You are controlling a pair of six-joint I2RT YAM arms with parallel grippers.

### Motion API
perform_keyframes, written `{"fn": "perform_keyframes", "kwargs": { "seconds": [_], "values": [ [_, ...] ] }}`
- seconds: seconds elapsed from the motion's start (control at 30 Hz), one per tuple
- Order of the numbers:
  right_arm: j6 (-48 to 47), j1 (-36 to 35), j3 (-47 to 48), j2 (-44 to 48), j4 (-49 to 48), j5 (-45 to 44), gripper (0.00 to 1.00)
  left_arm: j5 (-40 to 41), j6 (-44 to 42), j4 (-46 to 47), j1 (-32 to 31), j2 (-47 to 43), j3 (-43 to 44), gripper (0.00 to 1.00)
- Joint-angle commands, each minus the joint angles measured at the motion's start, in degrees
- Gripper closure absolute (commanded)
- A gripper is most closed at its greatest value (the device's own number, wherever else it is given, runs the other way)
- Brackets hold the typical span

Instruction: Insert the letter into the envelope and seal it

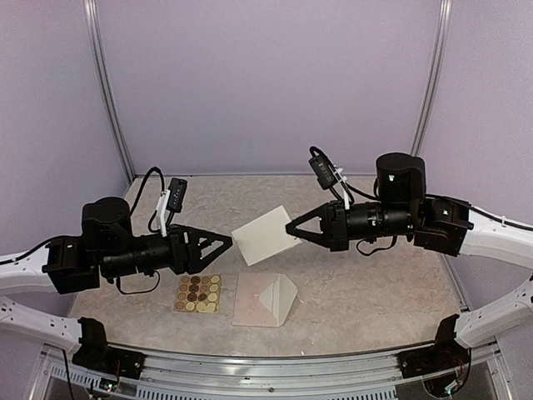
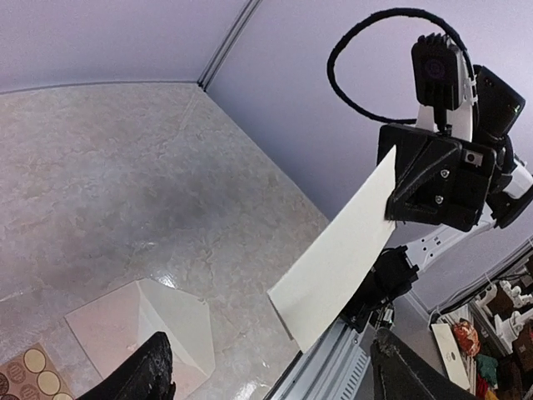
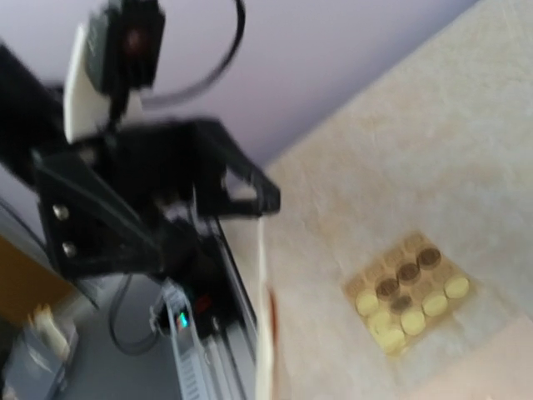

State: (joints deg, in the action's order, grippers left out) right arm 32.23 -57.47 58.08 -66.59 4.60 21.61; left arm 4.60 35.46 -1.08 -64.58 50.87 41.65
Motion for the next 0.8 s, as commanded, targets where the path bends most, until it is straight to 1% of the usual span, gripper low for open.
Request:
{"fn": "perform_keyframes", "kwargs": {
  "seconds": [0.0, 0.1, 0.17, 0.3, 0.37, 0.43, 0.5, 0.53, 0.63, 0.67, 0.7, 0.73, 0.77],
  "values": [
    [-8.97, 0.43, 5.19, -4.67, 14.84, 8.38, 1.00, -5.54, -6.84, -9.15, 0.15, 3.54, 4.30, 0.22],
    [-11.87, 0.44, 7.54, -8.04, 18.37, 13.21, 1.00, -10.25, -8.70, -9.77, 0.15, 6.39, 6.22, 0.22],
    [-13.39, 0.43, 8.34, -9.67, 19.29, 15.38, 1.00, -12.82, -9.43, -10.07, 0.06, 8.04, 7.40, 0.25],
    [-14.94, 0.48, 9.28, -11.63, 18.51, 19.35, 1.00, -15.74, -10.14, -9.58, -0.05, 10.68, 8.17, 0.41],
    [-15.34, 0.43, 9.61, -11.87, 17.99, 19.93, 1.00, -17.01, -10.08, -9.11, -0.05, 11.86, 8.20, 0.46],
    [-15.91, 0.43, 9.97, -12.25, 17.74, 20.61, 1.00, -18.40, -9.86, -8.05, -0.08, 12.80, 8.01, 0.52],
    [-16.34, 0.43, 10.50, -12.79, 17.98, 20.92, 1.00, -19.90, -9.59, -6.86, -0.15, 13.79, 7.92, 0.62],
    [-16.35, 0.43, 10.63, -12.93, 17.90, 20.56, 1.00, -20.84, -9.50, -6.30, -0.24, 14.14, 7.88, 0.68],
    [-16.41, 0.43, 10.81, -12.98, 17.81, 19.07, 1.00, -23.20, -8.85, -4.05, -0.26, 15.07, 7.80, 0.94],
    [-16.22, 0.50, 10.85, -12.64, 17.82, 17.73, 1.00, -23.30, -8.57, -3.23, -0.32, 15.04, 7.57, 1.00],
    [-15.86, 0.60, 10.67, -12.19, 17.66, 15.94, 0.96, -22.92, -8.14, -2.25, -0.31, 14.80, 7.25, 1.00],
    [-15.13, 0.79, 10.19, -11.59, 17.14, 14.15, 0.86, -22.12, -7.56, -1.11, -0.21, 14.24, 6.65, 1.00],
    [-13.55, 1.28, 9.38, -10.64, 15.90, 12.57, 0.72, -20.64, -6.85, 0.15, -0.22, 13.72, 5.84, 1.00]
  ]
}}
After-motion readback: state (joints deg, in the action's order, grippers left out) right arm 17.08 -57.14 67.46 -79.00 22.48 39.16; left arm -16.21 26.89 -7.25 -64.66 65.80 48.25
